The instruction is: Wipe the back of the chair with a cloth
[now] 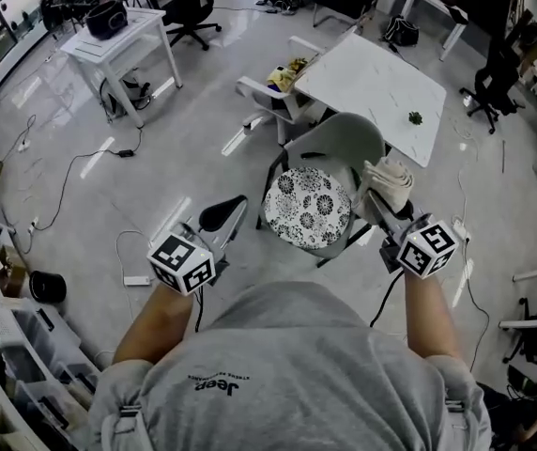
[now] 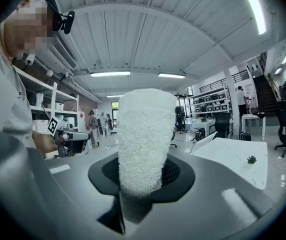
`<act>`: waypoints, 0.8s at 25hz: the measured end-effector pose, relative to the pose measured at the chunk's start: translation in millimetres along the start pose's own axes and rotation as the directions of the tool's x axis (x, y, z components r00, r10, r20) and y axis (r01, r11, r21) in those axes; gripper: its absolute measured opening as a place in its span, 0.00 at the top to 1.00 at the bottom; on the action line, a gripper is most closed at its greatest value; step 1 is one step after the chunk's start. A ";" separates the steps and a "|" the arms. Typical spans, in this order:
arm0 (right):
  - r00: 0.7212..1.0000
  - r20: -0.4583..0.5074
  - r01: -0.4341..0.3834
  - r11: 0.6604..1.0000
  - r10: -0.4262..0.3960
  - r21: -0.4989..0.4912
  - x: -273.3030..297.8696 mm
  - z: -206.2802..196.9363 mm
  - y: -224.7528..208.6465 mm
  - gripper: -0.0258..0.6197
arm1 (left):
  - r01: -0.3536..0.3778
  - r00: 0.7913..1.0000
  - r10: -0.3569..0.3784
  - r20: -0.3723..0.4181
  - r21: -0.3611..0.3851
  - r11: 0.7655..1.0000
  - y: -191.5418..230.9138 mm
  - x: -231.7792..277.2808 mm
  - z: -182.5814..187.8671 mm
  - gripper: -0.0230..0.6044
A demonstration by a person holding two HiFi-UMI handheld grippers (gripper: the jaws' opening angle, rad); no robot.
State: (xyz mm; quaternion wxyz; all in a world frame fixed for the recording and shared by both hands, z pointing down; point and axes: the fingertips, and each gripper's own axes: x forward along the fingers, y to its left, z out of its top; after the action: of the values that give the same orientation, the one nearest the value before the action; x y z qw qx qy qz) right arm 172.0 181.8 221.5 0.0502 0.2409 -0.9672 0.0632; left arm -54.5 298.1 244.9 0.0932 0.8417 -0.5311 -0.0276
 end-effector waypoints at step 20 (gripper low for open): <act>0.971 -0.152 -0.173 0.981 0.186 0.091 243.4 -56.7 -169.7 0.81 | -0.166 0.980 0.162 -0.117 -0.024 0.986 179.3 148.7 2.3 0.87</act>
State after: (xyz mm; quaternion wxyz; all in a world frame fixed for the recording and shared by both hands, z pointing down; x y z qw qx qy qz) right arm 42.1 -70.4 325.1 0.1120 0.1484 -0.9747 0.1240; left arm -149.7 89.1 283.9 0.1398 0.7936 -0.5918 0.0195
